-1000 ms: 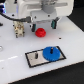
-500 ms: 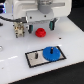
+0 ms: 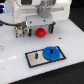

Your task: Insert the blue gear onto the right peg, followed by the red gear

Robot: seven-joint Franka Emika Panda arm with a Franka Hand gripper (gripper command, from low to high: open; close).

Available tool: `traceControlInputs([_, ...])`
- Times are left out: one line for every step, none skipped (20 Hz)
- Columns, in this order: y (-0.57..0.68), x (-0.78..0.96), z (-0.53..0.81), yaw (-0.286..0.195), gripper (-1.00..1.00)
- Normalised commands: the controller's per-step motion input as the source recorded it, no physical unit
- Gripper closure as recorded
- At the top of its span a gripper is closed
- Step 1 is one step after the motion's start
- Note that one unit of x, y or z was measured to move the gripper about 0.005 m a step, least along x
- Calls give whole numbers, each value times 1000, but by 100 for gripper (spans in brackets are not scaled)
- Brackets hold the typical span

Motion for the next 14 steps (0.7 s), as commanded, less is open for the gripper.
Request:
traceControlInputs([-4, -180, -237, 0, -100])
traceControlInputs([5, -220, -196, 0, 100])
traceControlInputs([-4, -216, -228, 0, -100])
traceControlInputs([4, -245, -167, 0, 100])
traceControlInputs([4, -256, -138, 0, 100])
traceControlInputs([4, -256, -138, 0, 100])
traceControlInputs([5, -256, -104, 0, 100])
traceControlInputs([3, -261, -84, 0, 100])
traceControlInputs([0, 6, 0, 0, 100])
traceControlInputs([0, 40, 26, 0, 100])
traceControlInputs([0, 6, 29, 0, 100])
traceControlInputs([3, -257, -76, 0, 100])
traceControlInputs([1, -242, -51, 0, 100])
traceControlInputs([0, -212, -43, 0, 100])
